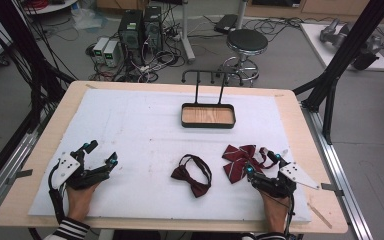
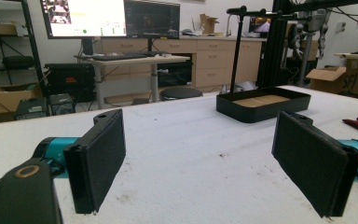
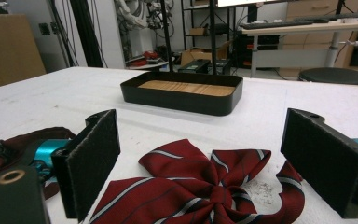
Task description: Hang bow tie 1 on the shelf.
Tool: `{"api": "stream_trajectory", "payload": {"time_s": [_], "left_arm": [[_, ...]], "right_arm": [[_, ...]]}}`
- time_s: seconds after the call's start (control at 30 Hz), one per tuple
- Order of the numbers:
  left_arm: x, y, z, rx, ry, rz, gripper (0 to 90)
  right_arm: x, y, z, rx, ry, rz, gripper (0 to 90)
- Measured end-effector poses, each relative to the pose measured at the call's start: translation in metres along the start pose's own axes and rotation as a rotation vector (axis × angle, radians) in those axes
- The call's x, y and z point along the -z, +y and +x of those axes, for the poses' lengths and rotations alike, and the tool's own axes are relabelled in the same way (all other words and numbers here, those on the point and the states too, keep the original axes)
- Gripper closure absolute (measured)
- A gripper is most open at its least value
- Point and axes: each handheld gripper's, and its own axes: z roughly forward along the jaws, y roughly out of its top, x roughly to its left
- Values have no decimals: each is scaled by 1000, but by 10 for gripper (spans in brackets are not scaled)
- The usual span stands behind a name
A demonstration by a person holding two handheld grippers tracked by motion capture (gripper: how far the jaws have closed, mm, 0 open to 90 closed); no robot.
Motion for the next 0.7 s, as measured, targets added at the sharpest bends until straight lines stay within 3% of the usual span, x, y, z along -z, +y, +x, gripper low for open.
{"api": "stream_trajectory", "payload": {"time_s": [0.23, 0.5, 0.63, 0.7], "left_arm": [[0, 0, 0, -3, 1, -3, 177], [0, 0, 0, -2, 2, -2, 177], [0, 0, -1, -1, 4, -6, 177], [0, 0, -1, -2, 4, -5, 177]], "right_arm": [[0, 0, -1, -23, -11, 8, 107], [-2, 1, -1, -12, -11, 12, 108], [-2, 3, -5, -56, -2, 23, 108], [-2, 5, -7, -55, -5, 33, 109]]}}
